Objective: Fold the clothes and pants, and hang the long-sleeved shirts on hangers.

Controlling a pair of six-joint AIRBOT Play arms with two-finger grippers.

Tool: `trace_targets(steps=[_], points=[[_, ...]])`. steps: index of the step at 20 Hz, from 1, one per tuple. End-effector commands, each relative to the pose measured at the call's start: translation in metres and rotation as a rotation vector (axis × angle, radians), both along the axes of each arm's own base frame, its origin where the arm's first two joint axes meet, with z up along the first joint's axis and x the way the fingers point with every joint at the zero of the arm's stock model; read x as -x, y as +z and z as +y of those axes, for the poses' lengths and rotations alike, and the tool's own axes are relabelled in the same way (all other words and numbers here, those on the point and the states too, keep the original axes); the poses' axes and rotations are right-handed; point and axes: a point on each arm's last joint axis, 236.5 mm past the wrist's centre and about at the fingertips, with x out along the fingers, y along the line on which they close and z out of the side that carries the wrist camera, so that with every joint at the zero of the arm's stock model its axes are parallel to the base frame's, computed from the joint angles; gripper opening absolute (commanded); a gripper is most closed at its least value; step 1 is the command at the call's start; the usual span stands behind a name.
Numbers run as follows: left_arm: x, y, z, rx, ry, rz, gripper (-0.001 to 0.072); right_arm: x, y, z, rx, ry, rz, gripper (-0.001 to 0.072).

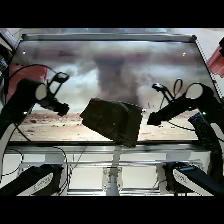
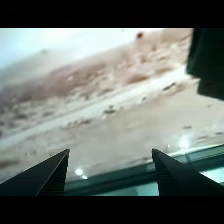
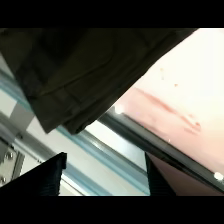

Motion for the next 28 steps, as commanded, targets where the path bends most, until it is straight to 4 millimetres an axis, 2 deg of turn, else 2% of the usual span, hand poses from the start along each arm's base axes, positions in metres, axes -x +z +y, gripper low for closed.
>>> trace_targets(steps=[1,4,6,8,11,14,19,21,23,24,27,28], points=[[0.03,-0.024,0.047,0.012,0.192,0.062,0.0607,-0.028,-0.018,-0.012,-0.101,-0.198,-0.085,0.0631],[0.056,-0.051,0.061,0.03,0.267,0.145,0.0629,-0.042,-0.052,-0.013,-0.135,-0.325,-0.106,0.0633],[0.067,-0.062,0.06,0.043,0.28,0.181,0.0645,-0.044,-0.061,0.004,-0.224,-0.357,-0.056,0.0632],[0.07,-0.065,0.056,0.057,0.285,0.192,0.0645,-0.047,-0.073,0.014,-0.272,-0.379,0.004,0.0631],[0.069,-0.065,0.054,0.067,0.286,0.191,0.0645,-0.041,-0.101,0.026,-0.252,-0.364,0.081,0.0629],[0.069,-0.065,0.054,0.067,0.289,0.191,0.0645,-0.037,-0.12,0.034,-0.226,-0.354,0.119,0.0619],[0.069,-0.065,0.054,0.069,0.293,0.19,0.0645,-0.04,-0.126,0.033,-0.202,-0.362,0.109,0.0618],[0.069,-0.065,0.054,0.068,0.293,0.19,0.0645,-0.042,-0.127,0.039,-0.192,-0.35,0.085,0.0588],[0.069,-0.065,0.054,0.068,0.293,0.19,0.0645,-0.043,-0.128,0.049,-0.184,-0.329,0.065,0.0577],[0.069,-0.065,0.054,0.068,0.293,0.19,0.0645,-0.042,-0.128,0.055,-0.185,-0.314,0.059,0.0549],[0.069,-0.065,0.054,0.067,0.292,0.19,0.0645,-0.039,-0.127,0.078,-0.207,-0.292,0.056,0.0547],[0.069,-0.065,0.054,0.068,0.292,0.19,0.0645,-0.037,-0.128,0.085,-0.217,-0.29,0.067,0.05]])
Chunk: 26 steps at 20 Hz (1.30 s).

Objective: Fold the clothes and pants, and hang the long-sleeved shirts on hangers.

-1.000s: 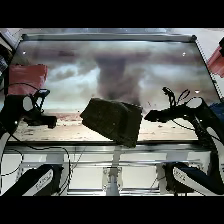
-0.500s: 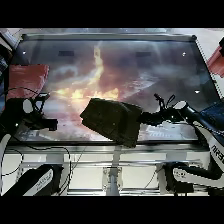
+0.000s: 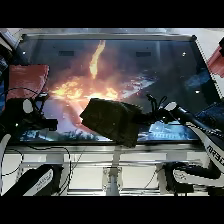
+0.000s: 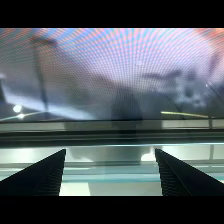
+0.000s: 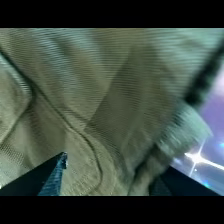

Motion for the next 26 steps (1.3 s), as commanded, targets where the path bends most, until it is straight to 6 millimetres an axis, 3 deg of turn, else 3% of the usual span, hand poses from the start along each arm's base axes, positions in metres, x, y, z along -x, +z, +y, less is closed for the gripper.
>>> trace_targets(steps=[1,5,7,9,10,11,13,16,19,21,23,26], points=[[0.0,0.0,0.001,-0.001,0.001,0.0,0.0645,0.005,-0.002,0.026,-0.029,0.019,0.011,0.0397],[0.0,0.0,0.0,0.0,0.001,0.0,0.0645,0.002,0.005,0.051,-0.052,0.032,0.035,0.0043],[0.0,0.0,0.0,-0.001,0.001,0.0,0.0645,-0.022,0.024,0.058,-0.063,0.037,-0.033,0.0021],[0.0,0.0,0.0,-0.001,0.001,0.0,0.0644,-0.065,0.05,0.042,0.0,0.049,-0.16,0.002],[0.0,0.0,0.0,-0.001,0.001,0.0,0.0644,-0.09,0.063,0.021,0.068,0.038,-0.215,0.002],[0.0,0.0,0.0,-0.001,0.001,0.0,0.0645,-0.116,0.079,-0.012,0.163,0.016,-0.267,0.0019],[0.0,0.0,0.0,-0.001,0.001,0.0,0.0645,-0.156,0.112,-0.094,0.333,-0.082,-0.33,0.0019],[0.0,0.0,0.0,-0.001,0.001,0.0,0.0644,-0.181,0.156,-0.217,0.427,-0.31,-0.374,0.002],[0.0,0.0,0.0,-0.001,0.001,0.0,0.0644,-0.173,0.172,-0.33,0.519,-0.516,-0.371,0.002],[0.0,0.0,0.0,-0.001,0.001,0.0,0.0644,-0.156,0.165,-0.389,0.557,-0.613,-0.319,0.0019],[0.0,0.0,0.0,-0.001,0.001,0.0,0.0644,-0.14,0.145,-0.426,0.565,-0.671,-0.25,0.002],[0.0,0.0,0.0,-0.001,0.001,0.0,0.0644,-0.126,0.113,-0.459,0.617,-0.69,-0.178,0.002]])
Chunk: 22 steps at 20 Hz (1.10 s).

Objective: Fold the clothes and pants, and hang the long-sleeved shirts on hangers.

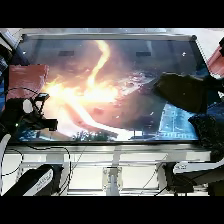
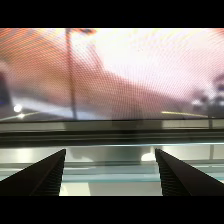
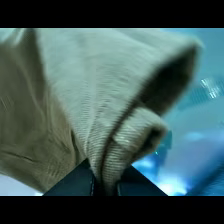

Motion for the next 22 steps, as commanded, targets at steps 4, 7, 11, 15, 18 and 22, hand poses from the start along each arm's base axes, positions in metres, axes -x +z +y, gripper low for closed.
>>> trace_targets(steps=[4,7,11,15,18,22], points=[[0.0,0.0,0.0,0.0,0.001,0.0,0.0644,0.028,-0.041,-0.081,0.123,-0.126,0.136,0.002],[0.0,0.0,0.0,0.0,0.001,0.0,0.0644,0.019,-0.034,-0.091,0.153,-0.137,0.102,0.0275],[0.0,0.0,0.0,0.0,0.001,0.0,0.0644,0.014,-0.003,-0.095,0.167,-0.14,0.081,0.0333],[0.0,0.0,0.0,0.0,0.001,0.0,0.0644,-0.002,0.044,-0.066,0.071,-0.125,-0.016,0.0073],[0.0,0.0,0.0,0.0,0.001,0.0,0.0644,-0.022,0.059,-0.001,-0.023,0.06,-0.051,0.0021],[0.0,0.0,0.0,0.0,0.001,0.0,0.0644,-0.027,0.044,0.111,-0.103,0.355,0.076,0.0021]])
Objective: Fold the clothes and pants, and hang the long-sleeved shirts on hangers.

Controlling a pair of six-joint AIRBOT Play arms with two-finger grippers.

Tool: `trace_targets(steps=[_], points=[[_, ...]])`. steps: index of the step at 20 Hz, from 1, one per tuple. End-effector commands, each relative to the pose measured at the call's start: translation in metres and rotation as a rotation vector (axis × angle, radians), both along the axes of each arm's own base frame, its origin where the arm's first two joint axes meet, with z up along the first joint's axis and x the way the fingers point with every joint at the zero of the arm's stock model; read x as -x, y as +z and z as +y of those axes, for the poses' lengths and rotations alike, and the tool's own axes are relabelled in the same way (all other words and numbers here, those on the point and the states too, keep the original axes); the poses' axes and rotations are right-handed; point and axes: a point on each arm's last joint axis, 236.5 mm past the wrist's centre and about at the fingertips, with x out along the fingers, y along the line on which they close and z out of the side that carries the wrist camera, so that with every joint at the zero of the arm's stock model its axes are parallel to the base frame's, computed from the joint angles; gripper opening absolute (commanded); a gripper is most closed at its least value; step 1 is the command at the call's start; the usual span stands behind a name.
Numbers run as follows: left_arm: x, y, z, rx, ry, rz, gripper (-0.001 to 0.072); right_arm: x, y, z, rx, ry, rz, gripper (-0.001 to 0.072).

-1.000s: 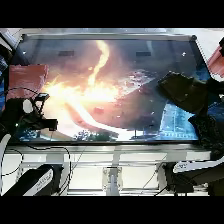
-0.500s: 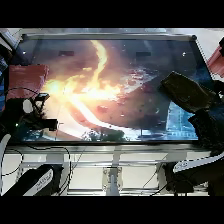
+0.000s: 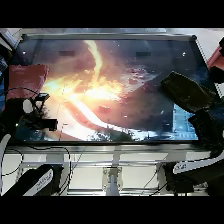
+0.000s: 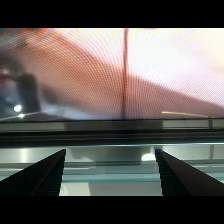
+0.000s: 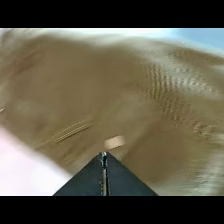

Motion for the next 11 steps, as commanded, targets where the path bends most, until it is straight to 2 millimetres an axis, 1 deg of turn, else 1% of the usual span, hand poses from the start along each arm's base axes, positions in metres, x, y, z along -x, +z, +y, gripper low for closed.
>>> trace_targets(steps=[1,3,4,5,6,7,9,11], points=[[0.0,0.0,0.0,0.0,0.001,0.0,0.0644,0.0,-0.009,0.102,-0.081,0.26,0.095,0.0021],[0.0,0.0,0.0,0.0,0.001,0.0,0.0644,-0.001,-0.022,0.15,-0.083,0.372,0.132,0.0022],[0.0,0.0,0.0,0.0,0.001,0.0,0.0644,0.002,-0.031,0.174,-0.091,0.419,0.157,0.0021],[0.0,0.0,0.0,0.0,0.001,0.0,0.0644,0.006,-0.041,0.195,-0.096,0.462,0.181,0.0022],[0.0,0.0,0.0,0.0,0.001,0.0,0.0644,0.01,-0.049,0.212,-0.101,0.495,0.203,0.0022],[0.0,0.0,0.0,0.0,0.001,0.0,0.0644,0.015,-0.058,0.228,-0.105,0.526,0.224,0.0022],[0.0,0.0,0.0,0.0,0.001,0.0,0.0644,0.029,-0.075,0.251,-0.116,0.574,0.274,0.0021],[0.0,0.0,0.0,0.0,0.001,0.0,0.0645,0.042,-0.088,0.266,-0.126,0.606,0.32,0.0022]])
